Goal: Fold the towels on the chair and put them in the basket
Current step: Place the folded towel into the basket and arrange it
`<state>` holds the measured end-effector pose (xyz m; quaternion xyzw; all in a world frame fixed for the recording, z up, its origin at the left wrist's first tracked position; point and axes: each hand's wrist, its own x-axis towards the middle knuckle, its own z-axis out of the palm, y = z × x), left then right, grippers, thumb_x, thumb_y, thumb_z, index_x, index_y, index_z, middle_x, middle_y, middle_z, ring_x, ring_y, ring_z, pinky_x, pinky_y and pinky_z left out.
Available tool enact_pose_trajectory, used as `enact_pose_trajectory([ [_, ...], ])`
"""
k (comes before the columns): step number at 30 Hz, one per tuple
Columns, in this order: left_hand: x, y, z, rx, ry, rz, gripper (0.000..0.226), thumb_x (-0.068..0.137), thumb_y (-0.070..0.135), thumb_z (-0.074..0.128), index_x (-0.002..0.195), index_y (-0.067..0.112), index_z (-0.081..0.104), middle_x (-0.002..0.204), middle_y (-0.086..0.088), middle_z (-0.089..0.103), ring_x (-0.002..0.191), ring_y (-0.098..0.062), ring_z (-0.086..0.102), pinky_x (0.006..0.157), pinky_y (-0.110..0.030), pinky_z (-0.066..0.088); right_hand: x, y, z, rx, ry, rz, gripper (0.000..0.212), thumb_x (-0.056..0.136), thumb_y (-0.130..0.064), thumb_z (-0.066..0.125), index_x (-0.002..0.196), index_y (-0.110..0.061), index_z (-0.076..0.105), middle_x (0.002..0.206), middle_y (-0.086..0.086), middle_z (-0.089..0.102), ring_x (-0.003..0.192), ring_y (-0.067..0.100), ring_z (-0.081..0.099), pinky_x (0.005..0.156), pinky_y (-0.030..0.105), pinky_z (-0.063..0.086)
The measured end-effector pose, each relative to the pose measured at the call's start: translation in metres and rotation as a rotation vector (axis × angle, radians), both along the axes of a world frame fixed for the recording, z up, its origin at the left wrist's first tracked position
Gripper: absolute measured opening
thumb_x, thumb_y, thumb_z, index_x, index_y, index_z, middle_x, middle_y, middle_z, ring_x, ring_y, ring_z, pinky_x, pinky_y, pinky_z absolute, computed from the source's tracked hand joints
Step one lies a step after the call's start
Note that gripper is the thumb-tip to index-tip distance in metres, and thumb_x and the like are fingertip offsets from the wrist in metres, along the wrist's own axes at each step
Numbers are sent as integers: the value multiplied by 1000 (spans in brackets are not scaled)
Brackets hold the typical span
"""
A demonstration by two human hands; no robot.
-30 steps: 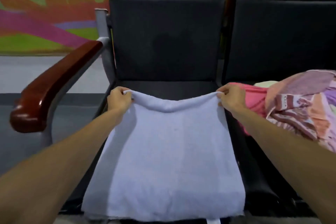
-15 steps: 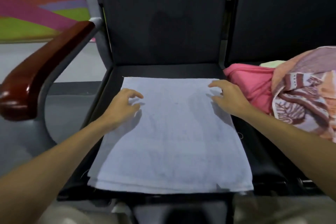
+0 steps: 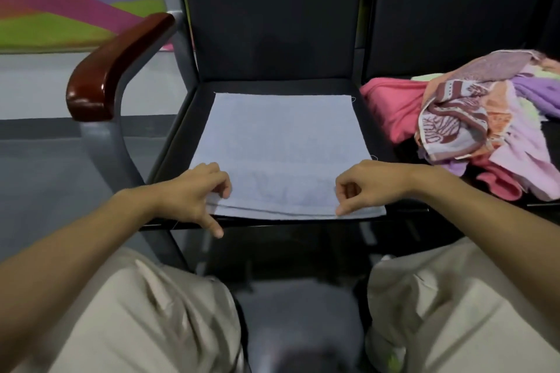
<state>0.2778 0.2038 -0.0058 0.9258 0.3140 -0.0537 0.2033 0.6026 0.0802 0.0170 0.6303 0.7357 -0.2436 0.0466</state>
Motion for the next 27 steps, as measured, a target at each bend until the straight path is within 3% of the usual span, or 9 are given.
enact_pose_trajectory([
  [4, -4, 8, -16, 285, -16, -188, 59, 62, 43, 86, 82, 38, 30, 90, 16, 35, 84, -10, 37, 69, -25, 38, -13, -14, -18, 23, -285, 140, 63, 66, -58, 79, 100, -24, 39, 101, -10, 46, 92, 17, 51, 76, 34, 45],
  [7, -5, 7, -16, 208, -77, -162, 47, 76, 35, 78, 84, 38, 33, 93, 16, 37, 88, -8, 37, 75, -25, 39, -17, -21, -28, 191, -482, 223, 72, 69, -52, 78, 116, -20, 34, 112, -3, 41, 100, 20, 50, 73, 35, 43],
  [12, -3, 14, -16, 48, -152, -71, 26, 86, 25, 69, 88, 36, 46, 95, 10, 48, 94, -3, 44, 80, -20, 39, -15, -22, -31, 313, -464, 236, 59, 81, -42, 71, 123, -20, 36, 112, -3, 45, 99, 21, 55, 64, 34, 37],
  [15, -1, 13, -10, -50, -253, 42, 4, 93, 28, 58, 90, 27, 56, 91, 6, 59, 86, -9, 55, 78, -31, 47, -9, -25, -22, 285, -364, 242, 39, 84, -30, 61, 116, -23, 41, 109, -5, 47, 94, 21, 56, 67, 35, 42],
  [19, 7, 15, -6, -16, -286, 138, 16, 99, 28, 48, 84, 26, 51, 80, 6, 56, 74, -11, 51, 68, -25, 40, 0, -20, -12, 255, -219, 114, 18, 82, -23, 53, 100, -23, 49, 96, -7, 53, 86, 18, 52, 71, 35, 44],
  [22, 14, 23, -5, 82, -294, 188, 23, 102, 23, 40, 82, 18, 50, 82, 1, 53, 75, -15, 49, 66, -25, 35, 16, -9, -9, 246, -148, -28, 12, 83, -23, 56, 95, -25, 54, 86, -4, 58, 82, 20, 55, 73, 37, 48],
  [25, 13, 31, -3, 168, -244, 179, 24, 102, 19, 39, 79, 19, 48, 86, 0, 49, 84, -19, 48, 74, -25, 31, 30, -1, -4, 233, -138, -106, 3, 86, -24, 62, 84, -25, 61, 77, -9, 60, 78, 14, 55, 66, 20, 41],
  [27, 8, 33, -1, 177, -143, 174, 32, 101, 23, 42, 70, 20, 43, 82, 1, 42, 81, -17, 46, 75, -28, 32, 34, 2, 0, 252, -106, -130, 22, 88, -25, 64, 72, -30, 52, 68, -14, 52, 68, 7, 49, 58, 13, 34],
])
